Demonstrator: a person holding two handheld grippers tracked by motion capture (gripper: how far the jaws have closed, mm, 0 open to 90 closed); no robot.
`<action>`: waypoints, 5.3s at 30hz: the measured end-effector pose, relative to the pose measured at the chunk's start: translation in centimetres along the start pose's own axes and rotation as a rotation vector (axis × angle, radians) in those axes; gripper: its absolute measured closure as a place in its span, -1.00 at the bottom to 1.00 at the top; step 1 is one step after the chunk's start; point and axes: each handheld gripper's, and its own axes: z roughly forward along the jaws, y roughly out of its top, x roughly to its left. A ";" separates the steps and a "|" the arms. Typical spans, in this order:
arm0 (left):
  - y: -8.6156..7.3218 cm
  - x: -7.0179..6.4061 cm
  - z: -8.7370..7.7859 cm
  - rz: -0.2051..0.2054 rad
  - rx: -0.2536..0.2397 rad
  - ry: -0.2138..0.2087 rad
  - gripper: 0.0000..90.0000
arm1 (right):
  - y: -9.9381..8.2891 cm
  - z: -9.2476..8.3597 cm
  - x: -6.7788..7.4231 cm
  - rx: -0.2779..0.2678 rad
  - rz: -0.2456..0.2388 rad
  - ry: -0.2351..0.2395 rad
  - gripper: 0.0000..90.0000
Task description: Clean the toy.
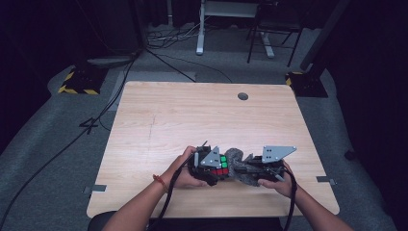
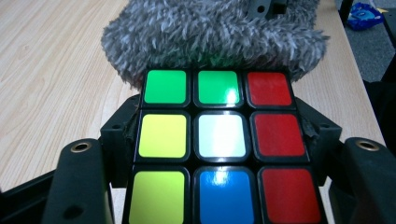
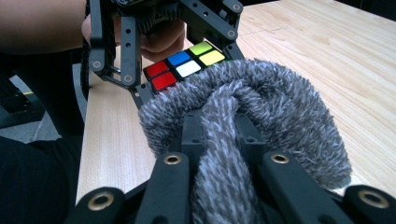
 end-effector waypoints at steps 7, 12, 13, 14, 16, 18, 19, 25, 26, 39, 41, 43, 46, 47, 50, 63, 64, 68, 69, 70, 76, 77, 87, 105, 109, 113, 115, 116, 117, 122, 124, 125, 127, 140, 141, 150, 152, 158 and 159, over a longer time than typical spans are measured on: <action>0.9 0.1 -1.4 -0.012 -0.097 -0.018 -0.26 | 0.0 0.7 -0.2 0.060 -0.002 -0.051 0.75; 0.9 0.4 -2.3 -0.017 -0.117 0.008 -0.26 | -0.8 2.1 -0.2 0.140 -0.003 -0.024 0.75; 0.9 0.5 -2.6 -0.018 -0.123 0.014 -0.26 | -0.8 2.3 -0.1 0.150 -0.008 -0.017 0.75; 0.9 0.7 -2.9 -0.027 -0.136 0.014 -0.25 | -0.8 2.4 0.0 0.151 -0.011 -0.011 0.75; 0.7 0.9 -3.2 -0.020 -0.135 0.023 -0.26 | -0.7 2.2 0.5 0.121 -0.027 -0.012 0.75; 0.4 1.1 -3.2 -0.027 -0.128 0.028 -0.26 | -0.4 1.8 0.8 0.087 -0.033 -0.012 0.75; 0.3 1.1 -3.2 -0.028 -0.120 0.029 -0.25 | -0.2 1.5 1.0 0.070 -0.042 -0.021 0.75; 0.1 0.6 -1.9 -0.018 -0.084 -0.019 -0.25 | 1.2 0.0 1.9 -0.022 -0.085 -0.030 0.75; 0.2 0.5 -1.7 -0.015 -0.085 -0.030 -0.25 | 1.2 -0.1 1.9 -0.030 -0.086 -0.031 0.75; 1.4 -0.4 -2.7 0.025 -0.141 -0.054 -0.26 | 0.3 0.2 0.5 -0.001 -0.034 -0.055 0.75; 1.4 -0.3 -3.1 0.023 -0.151 -0.039 -0.26 | -0.1 0.8 0.6 0.033 -0.039 -0.047 0.75; 1.3 -0.1 -3.4 0.016 -0.162 -0.033 -0.26 | -0.3 1.3 0.7 0.054 -0.038 -0.029 0.75; 1.1 0.3 -3.6 0.005 -0.166 -0.020 -0.26 | -0.3 1.5 0.9 0.063 -0.036 -0.016 0.75; 1.1 0.4 -3.6 -0.002 -0.164 -0.021 -0.26 | -0.2 1.5 0.9 0.060 -0.040 -0.015 0.75; 0.7 0.5 -3.2 -0.013 -0.152 -0.033 -0.26 | 0.2 0.9 1.0 0.028 -0.041 -0.011 0.75; 1.2 -1.0 -0.7 0.033 -0.077 -0.092 -0.26 | 1.0 -1.0 0.9 -0.071 -0.052 -0.036 0.75; 1.2 -1.0 -0.8 0.030 -0.083 -0.090 -0.26 | 1.0 -1.0 0.9 -0.065 -0.050 -0.040 0.75; 1.2 -0.6 -1.6 0.012 -0.126 -0.090 -0.26 | 0.7 -0.5 0.7 -0.025 -0.039 -0.055 0.75; 1.2 -0.6 -1.7 0.013 -0.128 -0.084 -0.26 | 0.5 -0.2 0.7 -0.013 -0.038 -0.059 0.75; 1.2 -0.5 -1.8 0.009 -0.133 -0.082 -0.26 | 0.4 -0.1 0.6 -0.006 -0.034 -0.058 0.75; 1.4 -0.3 -3.0 0.005 -0.178 -0.057 -0.26 | -0.5 1.5 0.3 0.095 -0.014 -0.043 0.75; 1.4 -0.3 -3.0 0.008 -0.185 -0.057 -0.26 | -0.7 1.8 0.2 0.107 -0.013 -0.034 0.75; 1.1 0.0 -2.8 -0.007 -0.222 -0.079 -0.26 | -0.8 1.8 0.3 0.061 0.019 0.057 0.75; 0.4 0.5 -2.6 -0.009 -0.129 -0.080 -0.27 | -0.3 -0.2 -0.2 -0.074 0.042 0.068 0.75; 0.4 0.0 -1.6 0.022 -0.045 -0.070 -0.27 | 0.0 -0.5 0.0 -0.096 0.032 0.067 0.75; 0.7 -0.4 -0.7 0.037 -0.025 -0.069 -0.26 | 0.5 -0.8 0.3 -0.109 0.009 0.050 0.75; 0.7 -0.3 -0.7 0.036 -0.026 -0.054 -0.26 | 0.5 -0.8 0.3 -0.095 0.003 0.029 0.75; 0.7 -0.2 -0.7 0.026 -0.036 -0.057 -0.26 | 0.5 -0.8 0.2 -0.087 0.006 0.008 0.75; 0.6 -0.1 -0.9 0.021 -0.043 -0.059 -0.26 | 0.4 -0.8 0.1 -0.081 0.011 -0.003 0.75; 0.7 0.0 -1.3 0.010 -0.066 -0.043 -0.26 | 0.1 -0.5 -0.4 -0.030 0.031 -0.045 0.75; 0.7 0.1 -1.6 0.008 -0.079 -0.045 -0.25 | 0.0 -0.3 -0.5 -0.014 0.041 -0.049 0.75; 0.8 0.1 -1.7 0.008 -0.087 -0.040 -0.26 | -0.1 -0.1 -0.5 0.000 0.045 -0.048 0.75; 0.9 0.2 -2.1 0.002 -0.101 -0.041 -0.25 | -0.4 0.3 -0.5 0.020 0.052 -0.046 0.75; 0.4 0.7 -2.8 -0.006 -0.112 -0.026 -0.25 | -0.3 0.9 0.1 0.049 0.016 0.043 0.74; 0.3 0.7 -2.7 -0.013 -0.112 -0.029 -0.25 | -0.2 0.5 0.1 0.022 0.019 0.052 0.74; 1.2 -0.7 -1.6 0.025 -0.121 -0.086 -0.26 | 0.2 -0.8 -0.4 -0.017 0.019 -0.046 0.74; 1.5 -0.8 -2.0 0.022 -0.147 -0.097 -0.25 | -0.1 -0.3 -0.7 0.039 0.031 -0.041 0.74; 1.6 -0.5 -3.1 0.009 -0.178 -0.068 -0.26 | -0.6 0.8 -0.5 0.104 0.017 0.015 0.74; 1.4 -0.2 -3.3 0.003 -0.181 -0.062 -0.26 | -0.5 0.9 -0.5 0.104 0.019 0.036 0.74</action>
